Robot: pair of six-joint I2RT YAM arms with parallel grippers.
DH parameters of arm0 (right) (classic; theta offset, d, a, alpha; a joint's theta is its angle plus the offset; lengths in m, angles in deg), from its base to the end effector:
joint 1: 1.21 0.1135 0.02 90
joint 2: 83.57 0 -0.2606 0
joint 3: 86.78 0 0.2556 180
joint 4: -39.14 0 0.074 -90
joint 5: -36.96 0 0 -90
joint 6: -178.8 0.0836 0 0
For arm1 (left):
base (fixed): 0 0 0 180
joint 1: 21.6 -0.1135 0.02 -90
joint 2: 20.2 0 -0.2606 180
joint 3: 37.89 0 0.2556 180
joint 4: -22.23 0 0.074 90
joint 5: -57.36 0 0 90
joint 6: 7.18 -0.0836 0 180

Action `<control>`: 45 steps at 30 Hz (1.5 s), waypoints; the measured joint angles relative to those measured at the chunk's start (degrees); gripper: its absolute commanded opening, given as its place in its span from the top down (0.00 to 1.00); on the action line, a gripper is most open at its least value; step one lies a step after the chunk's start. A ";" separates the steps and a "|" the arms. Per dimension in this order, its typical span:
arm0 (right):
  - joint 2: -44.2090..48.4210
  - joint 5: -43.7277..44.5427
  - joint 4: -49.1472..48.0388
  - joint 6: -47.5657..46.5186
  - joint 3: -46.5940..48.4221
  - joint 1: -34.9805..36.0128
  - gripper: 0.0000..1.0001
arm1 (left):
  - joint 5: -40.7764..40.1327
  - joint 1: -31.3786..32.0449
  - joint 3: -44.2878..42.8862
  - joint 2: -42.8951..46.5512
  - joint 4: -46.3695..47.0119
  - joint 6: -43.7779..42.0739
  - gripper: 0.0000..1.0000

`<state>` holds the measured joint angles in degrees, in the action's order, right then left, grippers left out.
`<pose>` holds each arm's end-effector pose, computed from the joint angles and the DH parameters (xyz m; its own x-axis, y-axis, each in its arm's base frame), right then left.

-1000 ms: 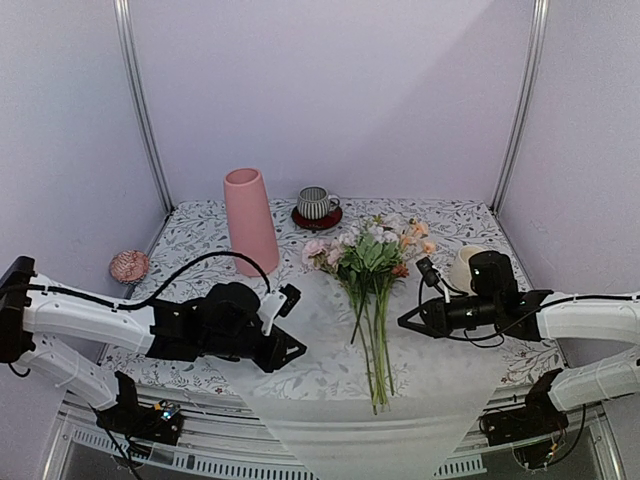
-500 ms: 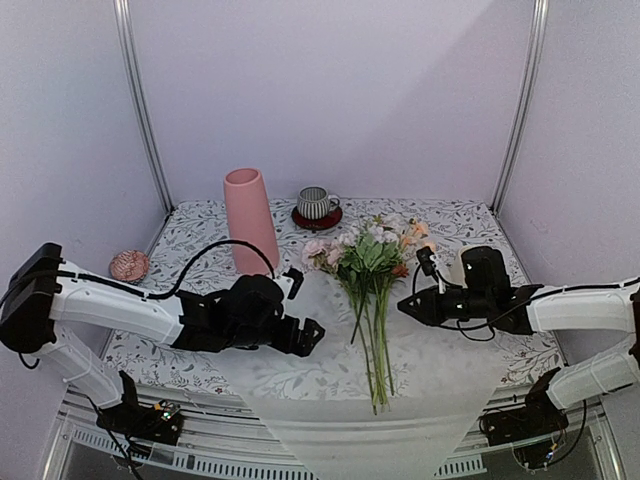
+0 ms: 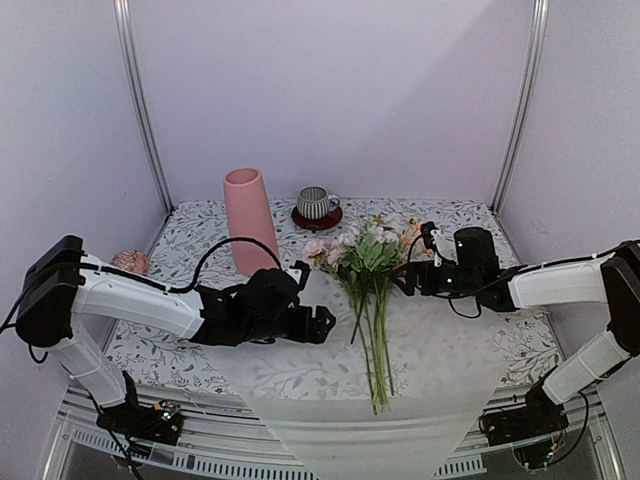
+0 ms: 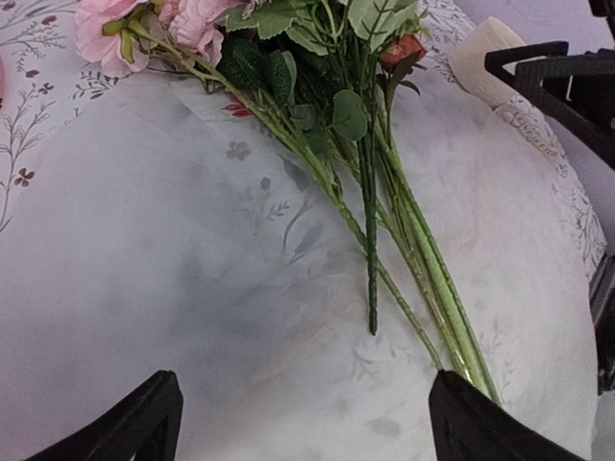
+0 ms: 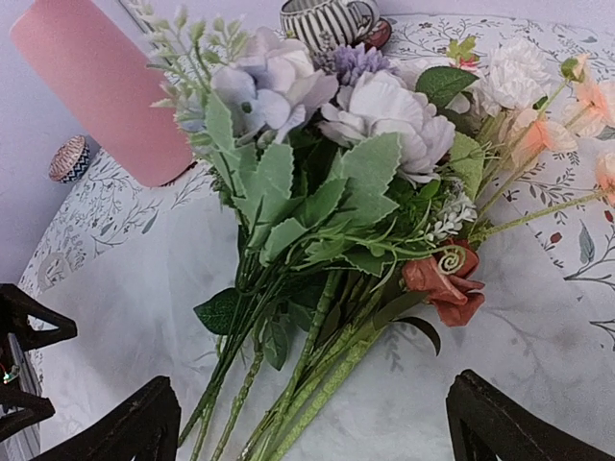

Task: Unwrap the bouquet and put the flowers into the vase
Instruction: Pick up the fake flower from the flattened wrapping paper.

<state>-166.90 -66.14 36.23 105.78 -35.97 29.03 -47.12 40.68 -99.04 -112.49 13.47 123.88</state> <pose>0.2845 0.1878 0.1581 -0.6012 -0.0212 -0.7988 -0.5073 0.7825 0.3610 0.1897 -0.3161 0.1423 -0.7294 0.0208 -0.6838 0.3830 0.8406 -0.3830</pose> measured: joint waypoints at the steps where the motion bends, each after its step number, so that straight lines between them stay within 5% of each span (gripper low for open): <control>1: -0.68 0.61 -0.70 0.42 0.00 0.00 0.01 | -0.02 -0.07 -0.24 -0.35 0.17 0.72 0.06; 8: -2.67 2.16 -10.91 2.99 -6.60 -0.02 0.01 | 0.35 -0.35 -2.29 -3.28 1.09 3.69 0.11; 21: -0.31 4.74 -14.08 2.27 -7.21 -0.02 0.01 | 3.85 -2.36 -7.08 -10.71 4.17 8.59 0.48; 33: -0.28 3.43 -14.45 1.81 -7.21 -0.02 0.01 | 10.91 -4.66 -17.42 -20.74 5.79 2.23 0.56; 45: -0.20 2.14 -13.60 2.27 -9.22 -0.02 0.31 | 12.41 -5.29 -18.99 -23.82 5.62 0.31 0.58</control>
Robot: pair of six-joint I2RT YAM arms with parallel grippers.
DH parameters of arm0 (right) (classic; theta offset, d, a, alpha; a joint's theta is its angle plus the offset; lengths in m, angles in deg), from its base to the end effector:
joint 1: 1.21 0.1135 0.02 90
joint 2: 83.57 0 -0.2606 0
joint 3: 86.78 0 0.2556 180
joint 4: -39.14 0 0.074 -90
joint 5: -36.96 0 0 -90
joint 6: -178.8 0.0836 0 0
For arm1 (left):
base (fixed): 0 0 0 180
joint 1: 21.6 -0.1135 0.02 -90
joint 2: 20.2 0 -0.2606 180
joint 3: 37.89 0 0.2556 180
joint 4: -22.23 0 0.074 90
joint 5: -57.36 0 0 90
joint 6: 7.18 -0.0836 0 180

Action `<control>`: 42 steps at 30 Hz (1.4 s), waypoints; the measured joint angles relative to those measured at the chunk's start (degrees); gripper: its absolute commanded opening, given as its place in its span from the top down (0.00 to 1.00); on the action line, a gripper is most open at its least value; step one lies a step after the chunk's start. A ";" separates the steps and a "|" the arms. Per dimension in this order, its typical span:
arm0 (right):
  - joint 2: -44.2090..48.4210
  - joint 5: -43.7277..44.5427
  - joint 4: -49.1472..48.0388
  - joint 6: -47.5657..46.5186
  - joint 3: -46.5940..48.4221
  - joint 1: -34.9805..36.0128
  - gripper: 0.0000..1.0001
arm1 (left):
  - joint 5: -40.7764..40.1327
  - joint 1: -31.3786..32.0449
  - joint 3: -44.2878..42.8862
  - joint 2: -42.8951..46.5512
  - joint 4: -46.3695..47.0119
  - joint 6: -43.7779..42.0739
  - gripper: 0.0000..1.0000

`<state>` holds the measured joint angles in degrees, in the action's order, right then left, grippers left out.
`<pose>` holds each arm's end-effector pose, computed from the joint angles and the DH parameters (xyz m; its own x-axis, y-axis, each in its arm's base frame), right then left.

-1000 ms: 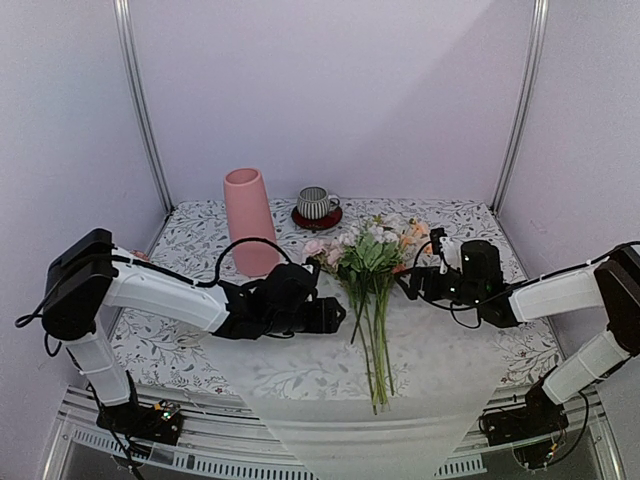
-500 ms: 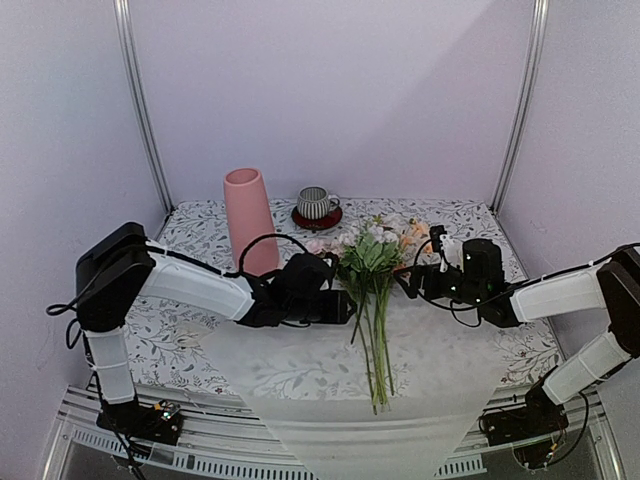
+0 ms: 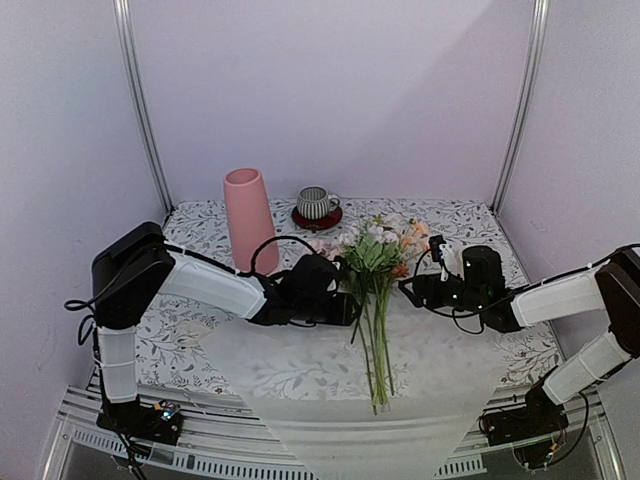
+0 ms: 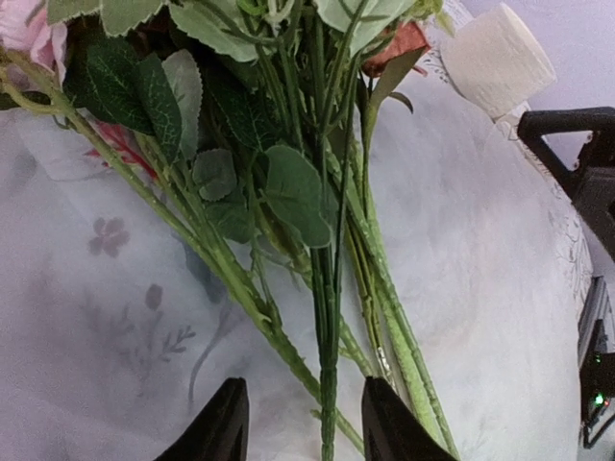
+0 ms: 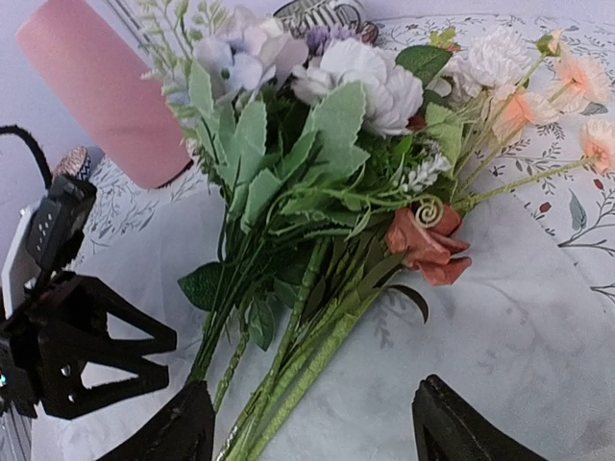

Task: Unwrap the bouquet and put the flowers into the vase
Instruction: Pick up the fake flower from the flattened wrapping paper.

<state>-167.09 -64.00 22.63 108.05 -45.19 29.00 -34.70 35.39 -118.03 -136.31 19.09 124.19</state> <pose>0.2700 0.1756 0.1346 -0.5620 0.0473 -0.8258 -0.4842 0.7906 0.3748 0.2552 -0.3873 0.0980 -0.8017 0.0217 -0.5973 0.3904 0.7757 -0.4958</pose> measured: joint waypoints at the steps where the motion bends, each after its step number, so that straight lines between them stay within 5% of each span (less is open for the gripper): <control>1: -0.02 -0.52 0.26 0.33 -0.35 0.00 0.33 | 0.02 -0.04 0.00 0.07 0.00 -0.17 0.59; 25: -10.10 -15.08 0.48 1.03 4.31 0.00 0.42 | 8.96 -2.95 -3.56 -4.81 1.75 -1.51 0.75; 42: -13.29 -19.63 -2.08 4.55 4.81 0.09 0.49 | 11.96 -3.06 2.19 -0.63 6.51 -1.14 0.72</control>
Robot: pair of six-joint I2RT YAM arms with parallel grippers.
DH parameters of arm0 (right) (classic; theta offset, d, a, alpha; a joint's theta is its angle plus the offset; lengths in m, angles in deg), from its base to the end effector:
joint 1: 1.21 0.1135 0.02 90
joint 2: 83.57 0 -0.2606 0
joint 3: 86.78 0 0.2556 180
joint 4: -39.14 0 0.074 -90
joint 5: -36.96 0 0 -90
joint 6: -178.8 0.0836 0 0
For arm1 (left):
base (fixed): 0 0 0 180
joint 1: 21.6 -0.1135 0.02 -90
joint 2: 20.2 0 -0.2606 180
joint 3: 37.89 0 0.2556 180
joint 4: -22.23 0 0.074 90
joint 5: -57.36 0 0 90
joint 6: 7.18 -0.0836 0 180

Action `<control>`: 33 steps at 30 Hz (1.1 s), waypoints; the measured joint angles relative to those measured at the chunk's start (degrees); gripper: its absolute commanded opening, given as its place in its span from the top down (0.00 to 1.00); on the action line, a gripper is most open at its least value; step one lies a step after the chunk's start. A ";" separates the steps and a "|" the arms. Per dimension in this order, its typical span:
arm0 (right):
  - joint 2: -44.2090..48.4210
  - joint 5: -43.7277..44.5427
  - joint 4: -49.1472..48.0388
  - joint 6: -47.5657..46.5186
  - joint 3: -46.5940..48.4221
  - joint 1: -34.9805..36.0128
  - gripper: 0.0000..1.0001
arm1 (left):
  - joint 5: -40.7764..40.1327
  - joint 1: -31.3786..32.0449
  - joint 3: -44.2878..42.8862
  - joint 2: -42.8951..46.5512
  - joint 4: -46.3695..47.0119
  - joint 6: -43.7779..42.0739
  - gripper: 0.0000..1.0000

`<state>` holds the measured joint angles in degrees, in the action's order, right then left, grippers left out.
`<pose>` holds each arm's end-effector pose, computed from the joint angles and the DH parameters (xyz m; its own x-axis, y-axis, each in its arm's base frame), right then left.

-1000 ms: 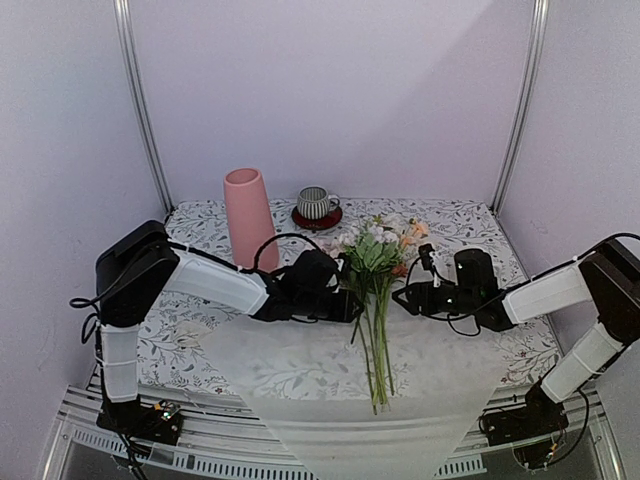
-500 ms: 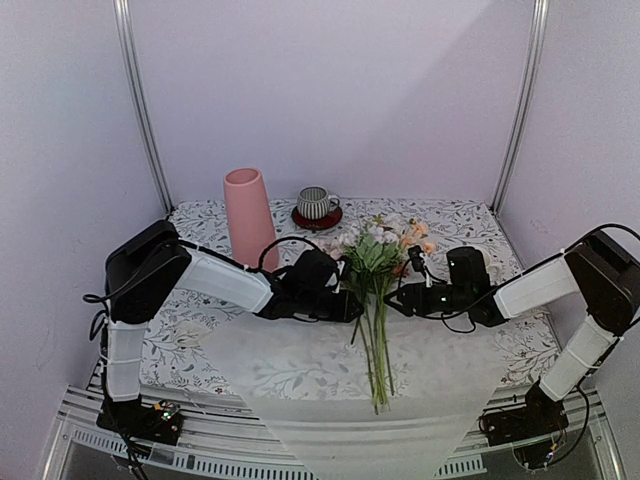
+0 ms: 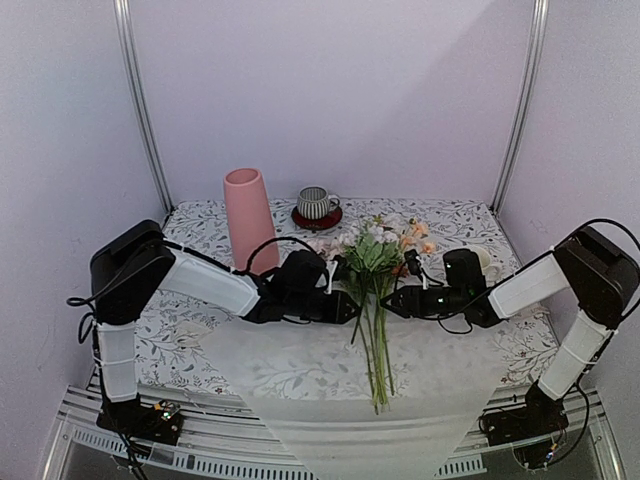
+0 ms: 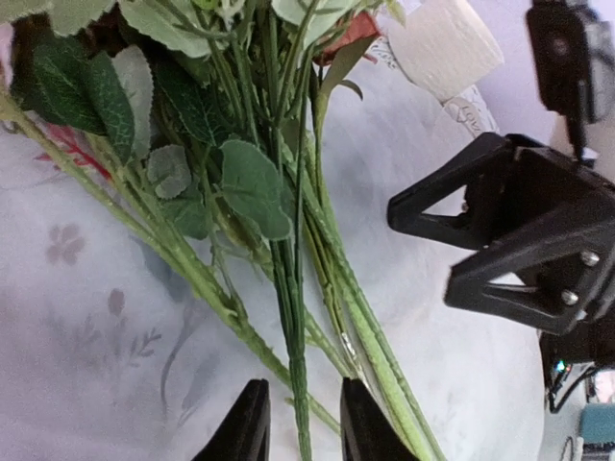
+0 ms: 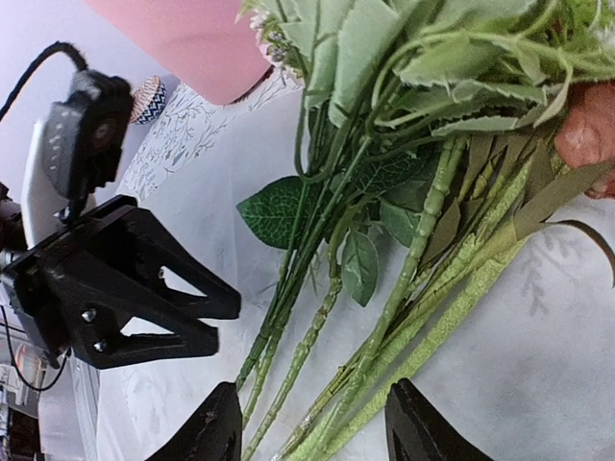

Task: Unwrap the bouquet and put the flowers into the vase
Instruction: Pick up the fake flower from the flattened wrapping paper.

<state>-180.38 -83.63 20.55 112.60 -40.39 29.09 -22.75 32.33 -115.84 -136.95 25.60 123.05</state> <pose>0.2702 0.2071 0.0983 -0.7425 -0.0316 -0.6691 -0.5552 0.5878 0.5884 0.2615 -0.3834 0.0954 -0.8281 0.0562 -0.5578 0.4504 0.6591 -0.6023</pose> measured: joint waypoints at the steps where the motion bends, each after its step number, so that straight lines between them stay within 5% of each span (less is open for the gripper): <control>1: -0.76 -0.11 -0.22 1.16 0.28 0.11 0.49 | -0.24 0.00 1.11 1.36 -0.02 -0.04 0.72; 9: -4.72 3.13 -0.92 9.40 4.98 3.48 0.47 | -2.67 -0.46 7.37 12.48 0.42 -1.03 0.72; 21: -11.21 6.84 -0.72 14.86 12.33 3.89 0.52 | -4.83 -1.62 12.57 16.81 -0.98 -2.10 0.72; 29: -12.57 7.06 -0.48 16.17 14.32 4.31 0.69 | -5.68 -1.97 13.84 18.75 -1.38 -2.51 0.72; 33: -12.76 7.39 -0.48 16.83 14.82 4.42 0.88 | -5.62 -1.99 14.03 18.75 -1.33 -2.51 0.72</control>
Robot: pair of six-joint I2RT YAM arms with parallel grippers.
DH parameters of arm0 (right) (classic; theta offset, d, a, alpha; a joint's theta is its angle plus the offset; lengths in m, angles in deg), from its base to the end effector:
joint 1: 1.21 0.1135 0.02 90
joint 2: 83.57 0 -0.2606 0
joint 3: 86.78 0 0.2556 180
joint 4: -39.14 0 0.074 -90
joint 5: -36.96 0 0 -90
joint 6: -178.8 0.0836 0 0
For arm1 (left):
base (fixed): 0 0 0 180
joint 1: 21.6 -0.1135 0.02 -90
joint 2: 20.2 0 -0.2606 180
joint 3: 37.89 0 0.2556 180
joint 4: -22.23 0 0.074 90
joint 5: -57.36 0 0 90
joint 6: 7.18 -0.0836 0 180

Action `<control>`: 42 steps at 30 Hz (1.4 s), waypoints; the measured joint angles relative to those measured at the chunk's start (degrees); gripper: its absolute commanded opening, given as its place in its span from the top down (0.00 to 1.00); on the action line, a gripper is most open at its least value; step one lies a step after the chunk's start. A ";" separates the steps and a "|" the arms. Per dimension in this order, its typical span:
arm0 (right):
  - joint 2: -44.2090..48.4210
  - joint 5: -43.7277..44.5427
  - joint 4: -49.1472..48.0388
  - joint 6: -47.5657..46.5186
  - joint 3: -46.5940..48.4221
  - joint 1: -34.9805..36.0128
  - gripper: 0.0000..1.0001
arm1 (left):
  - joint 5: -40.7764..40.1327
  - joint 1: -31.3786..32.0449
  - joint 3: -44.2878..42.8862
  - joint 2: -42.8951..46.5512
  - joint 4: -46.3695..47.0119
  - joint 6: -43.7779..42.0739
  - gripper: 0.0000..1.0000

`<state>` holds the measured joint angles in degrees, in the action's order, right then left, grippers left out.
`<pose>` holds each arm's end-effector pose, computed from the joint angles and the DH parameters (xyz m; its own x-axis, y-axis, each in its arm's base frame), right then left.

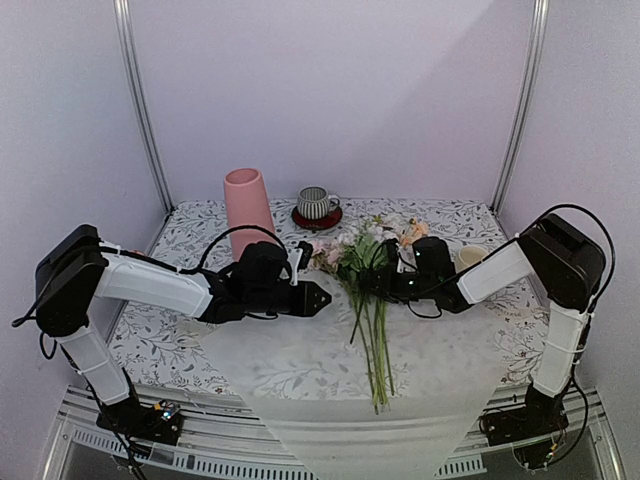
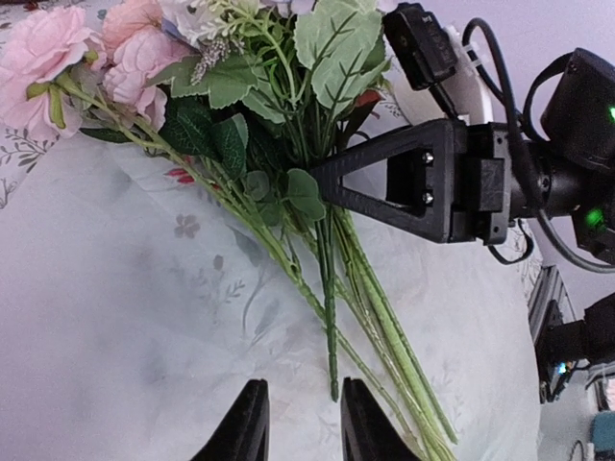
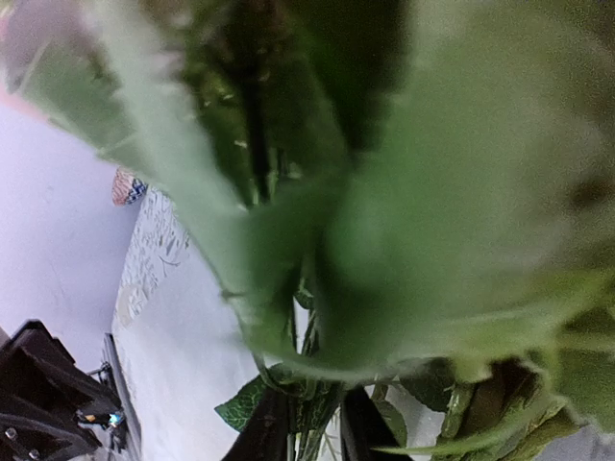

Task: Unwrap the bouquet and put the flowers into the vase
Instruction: Pick up the fake flower from the flattened wrapping paper, then place the fake flower on the flattened wrapping paper.

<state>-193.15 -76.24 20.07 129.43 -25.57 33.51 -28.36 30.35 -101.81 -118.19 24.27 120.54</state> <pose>0.3172 0.2598 0.0942 -0.8300 0.1530 -0.5363 -0.3497 0.6064 0.7142 0.2425 -0.3199 0.1449 -0.7629 -0.0152 -0.6464 0.4520 0.7023 -0.5500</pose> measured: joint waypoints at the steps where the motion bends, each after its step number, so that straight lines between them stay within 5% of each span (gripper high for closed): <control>1: 0.00 0.07 0.04 0.26 0.00 0.02 0.93 | 0.02 0.00 0.00 0.00 0.02 0.00 0.72; 16: 15.58 3.08 10.21 -3.17 0.00 0.11 0.96 | 0.46 -0.11 0.00 -0.17 0.07 -0.07 0.71; 29: 33.59 9.81 36.13 -13.42 -3.19 -6.01 0.94 | 4.74 -0.11 -0.07 -5.31 3.72 2.43 0.70; 42: 30.36 7.58 39.56 -14.78 -12.96 -6.69 0.82 | 8.24 0.72 -4.04 -11.43 6.56 5.90 0.70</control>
<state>-162.79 -68.65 59.63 114.65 -38.53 26.82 -20.12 31.07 -105.86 -129.63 30.83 126.44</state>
